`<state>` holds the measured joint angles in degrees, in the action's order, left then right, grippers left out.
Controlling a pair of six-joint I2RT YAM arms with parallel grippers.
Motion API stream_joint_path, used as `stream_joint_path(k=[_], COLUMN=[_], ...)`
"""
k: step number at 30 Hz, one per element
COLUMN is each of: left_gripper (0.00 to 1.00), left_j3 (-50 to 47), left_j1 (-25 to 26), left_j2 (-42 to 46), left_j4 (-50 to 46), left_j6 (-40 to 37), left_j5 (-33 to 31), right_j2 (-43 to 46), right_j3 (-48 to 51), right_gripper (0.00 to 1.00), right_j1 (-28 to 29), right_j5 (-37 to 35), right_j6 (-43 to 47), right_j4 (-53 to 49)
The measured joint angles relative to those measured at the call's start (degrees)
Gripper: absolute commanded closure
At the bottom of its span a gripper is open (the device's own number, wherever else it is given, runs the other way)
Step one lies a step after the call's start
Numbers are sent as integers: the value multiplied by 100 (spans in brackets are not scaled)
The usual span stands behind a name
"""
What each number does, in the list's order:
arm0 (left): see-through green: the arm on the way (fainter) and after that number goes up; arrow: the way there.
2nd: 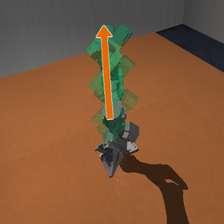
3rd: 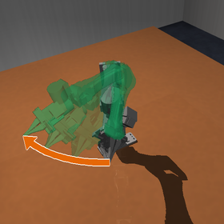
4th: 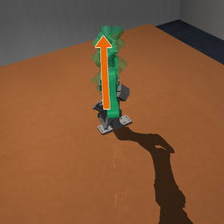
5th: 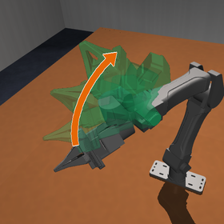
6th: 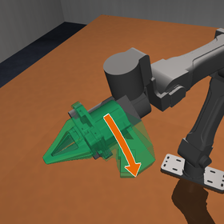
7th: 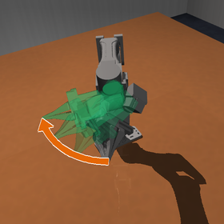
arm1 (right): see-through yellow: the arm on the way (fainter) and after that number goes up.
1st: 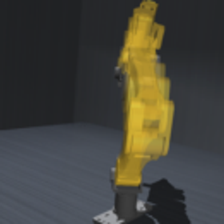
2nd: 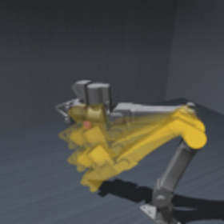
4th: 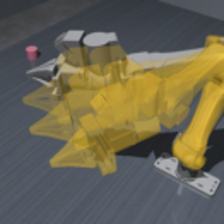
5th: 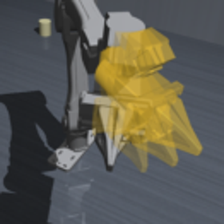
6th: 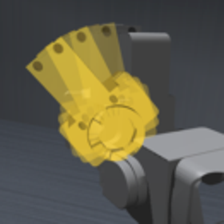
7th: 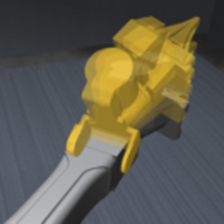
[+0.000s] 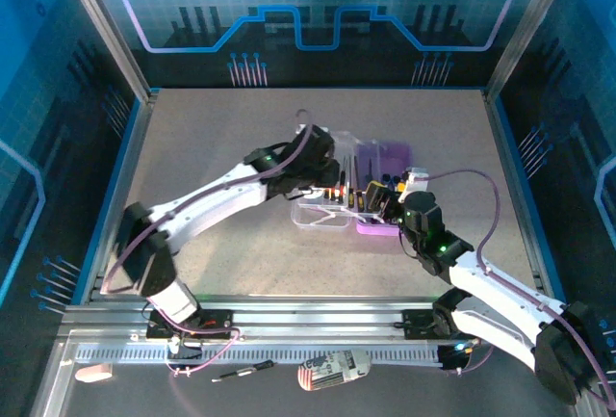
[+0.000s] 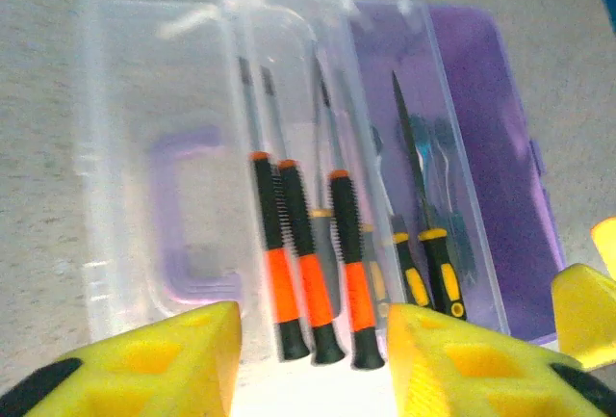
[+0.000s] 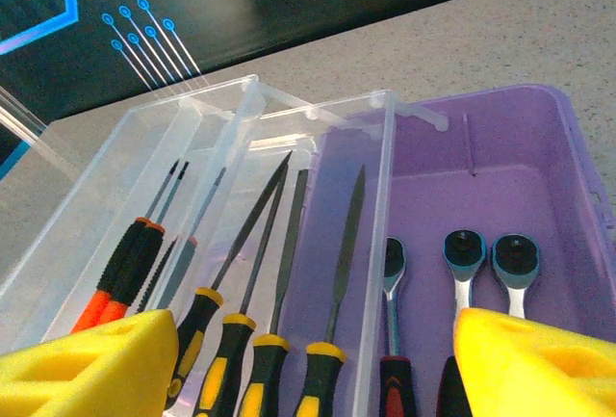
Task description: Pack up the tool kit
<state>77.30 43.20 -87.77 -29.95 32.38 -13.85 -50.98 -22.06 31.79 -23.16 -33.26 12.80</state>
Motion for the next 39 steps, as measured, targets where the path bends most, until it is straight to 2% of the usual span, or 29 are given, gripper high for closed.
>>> stream_joint_path(k=[2,3,6,9,15,18,24,29,39], left_gripper=[27,27,28,34,51,55,57,76,95], left_j3=[-507,-791,-1508,-1941,-2452,-2540,-2540,-2538,-2437], left_j1=[-313,-544,-1276,-1665,-1650,-1650,-1650,-1650,-1604], left_j2=[492,704,953,726,234,44,-350,-680,-726], left_j4=[243,380,656,726,1126,1322,1670,1827,1871], left_j6=[79,133,332,391,367,374,356,299,151], left_j5=[-9,44,442,911,1834,2085,2365,2524,2505], right_j2=[0,0,0,-15,-83,-83,-85,-83,-131], right_j3=[0,0,0,0,0,0,0,0,0], right_gripper=[24,24,24,24,26,27,27,27,27], right_j1=[-4,-11,-48,-87,-155,-166,-225,-236,-442], right_j5=[-44,-55,-90,-122,-195,-192,-192,-188,-127], right_j6=[0,0,0,-4,-26,-26,-26,-24,-31], right_j4=[-33,-42,-79,-85,-144,-144,-142,-142,-142])
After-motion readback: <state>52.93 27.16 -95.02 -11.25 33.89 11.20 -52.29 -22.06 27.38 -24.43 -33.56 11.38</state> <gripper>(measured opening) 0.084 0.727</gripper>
